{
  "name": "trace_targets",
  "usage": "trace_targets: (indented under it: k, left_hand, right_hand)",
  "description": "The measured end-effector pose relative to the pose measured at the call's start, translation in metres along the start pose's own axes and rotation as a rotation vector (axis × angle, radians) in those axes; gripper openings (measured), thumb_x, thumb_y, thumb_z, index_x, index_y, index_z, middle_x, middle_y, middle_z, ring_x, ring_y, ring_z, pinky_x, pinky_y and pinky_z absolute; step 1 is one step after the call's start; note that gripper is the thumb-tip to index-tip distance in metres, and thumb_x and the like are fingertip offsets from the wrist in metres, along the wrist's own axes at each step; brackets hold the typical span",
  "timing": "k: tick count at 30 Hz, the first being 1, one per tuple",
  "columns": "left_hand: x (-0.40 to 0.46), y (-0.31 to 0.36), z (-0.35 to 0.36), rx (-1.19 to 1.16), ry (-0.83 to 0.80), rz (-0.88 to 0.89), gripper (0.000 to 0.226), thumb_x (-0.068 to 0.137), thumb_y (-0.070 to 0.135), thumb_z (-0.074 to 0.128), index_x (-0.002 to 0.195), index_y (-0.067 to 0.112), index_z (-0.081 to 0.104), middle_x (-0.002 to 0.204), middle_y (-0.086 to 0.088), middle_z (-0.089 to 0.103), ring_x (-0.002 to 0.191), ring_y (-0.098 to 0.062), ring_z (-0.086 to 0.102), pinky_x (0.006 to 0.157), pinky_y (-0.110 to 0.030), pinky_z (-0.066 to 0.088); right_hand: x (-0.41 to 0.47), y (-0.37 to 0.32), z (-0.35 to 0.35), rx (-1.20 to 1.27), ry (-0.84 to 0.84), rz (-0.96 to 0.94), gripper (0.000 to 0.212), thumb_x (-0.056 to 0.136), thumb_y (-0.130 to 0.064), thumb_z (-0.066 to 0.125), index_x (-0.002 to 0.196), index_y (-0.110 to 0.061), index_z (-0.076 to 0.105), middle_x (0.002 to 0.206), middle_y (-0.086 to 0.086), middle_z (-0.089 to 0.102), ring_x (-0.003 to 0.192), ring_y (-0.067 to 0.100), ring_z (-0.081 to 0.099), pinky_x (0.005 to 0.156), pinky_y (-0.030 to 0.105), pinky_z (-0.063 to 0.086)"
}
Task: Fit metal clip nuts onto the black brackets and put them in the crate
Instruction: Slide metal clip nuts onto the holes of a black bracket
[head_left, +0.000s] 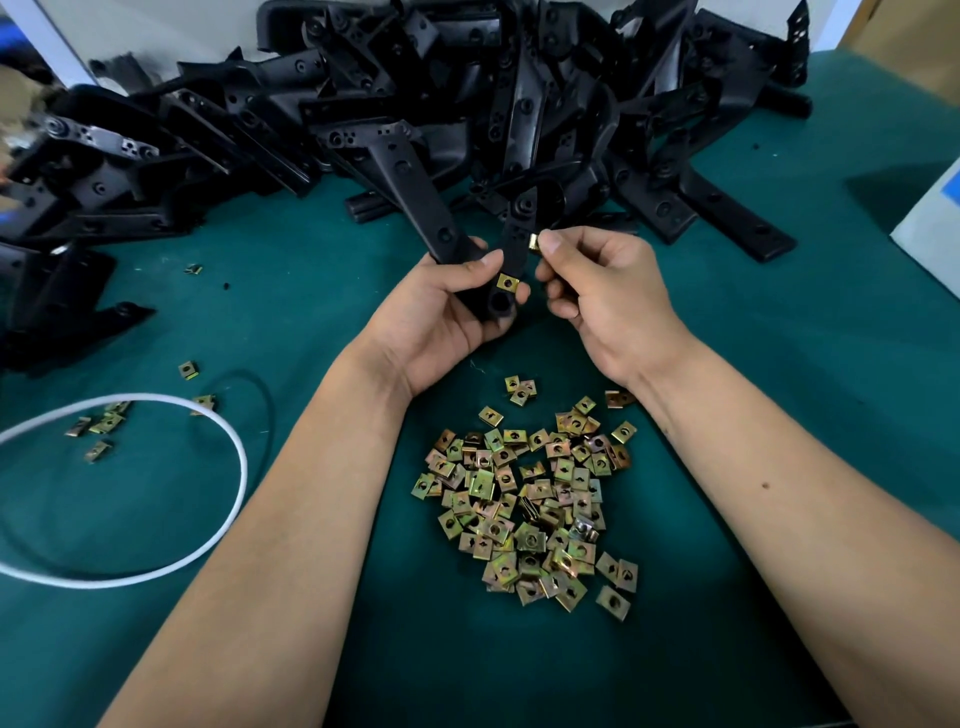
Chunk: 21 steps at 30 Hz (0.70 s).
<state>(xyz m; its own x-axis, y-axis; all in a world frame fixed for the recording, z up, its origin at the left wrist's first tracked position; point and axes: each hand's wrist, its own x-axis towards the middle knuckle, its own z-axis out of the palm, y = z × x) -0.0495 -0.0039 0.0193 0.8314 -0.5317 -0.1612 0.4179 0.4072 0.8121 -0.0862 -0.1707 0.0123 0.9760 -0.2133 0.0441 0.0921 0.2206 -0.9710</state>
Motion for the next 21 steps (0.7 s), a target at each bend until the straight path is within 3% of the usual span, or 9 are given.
trace_targets:
  k: [10, 15, 21]
  left_hand:
    - [0.0002, -0.0024, 0.0014, 0.048, -0.012, 0.02, 0.013, 0.089, 0.006, 0.065, 0.096, 0.015, 0.059, 0.092, -0.007, 0.071, 0.078, -0.021, 0.069, 0.074, -0.032, 0.056]
    - [-0.0012, -0.0028, 0.0028, 0.056, -0.026, 0.044, 0.009, 0.089, 0.006, 0.065, 0.092, 0.014, 0.065, 0.093, -0.008, 0.073, 0.08, -0.02, 0.07, 0.077, -0.032, 0.056]
    - [-0.0009, -0.0031, 0.0044, 0.052, 0.019, 0.054, 0.021, 0.088, 0.007, 0.066, 0.104, 0.013, 0.055, 0.094, -0.008, 0.073, 0.08, -0.021, 0.07, 0.076, -0.033, 0.058]
  right_hand:
    - [-0.0015, -0.0055, 0.0006, 0.131, -0.048, 0.097, 0.02, 0.102, -0.012, 0.062, 0.083, -0.01, 0.067, 0.069, 0.0, 0.063, 0.065, 0.013, 0.052, 0.047, 0.017, 0.038]
    - [-0.0012, -0.0056, 0.0017, 0.19, -0.037, 0.14, 0.015, 0.104, -0.01, 0.059, 0.092, -0.008, 0.068, 0.069, 0.0, 0.064, 0.065, 0.012, 0.053, 0.048, 0.017, 0.04]
    - [-0.0004, -0.0059, 0.0024, 0.208, 0.003, 0.147, 0.015, 0.104, -0.008, 0.058, 0.093, -0.007, 0.068, 0.068, 0.0, 0.064, 0.064, 0.012, 0.053, 0.049, 0.018, 0.04]
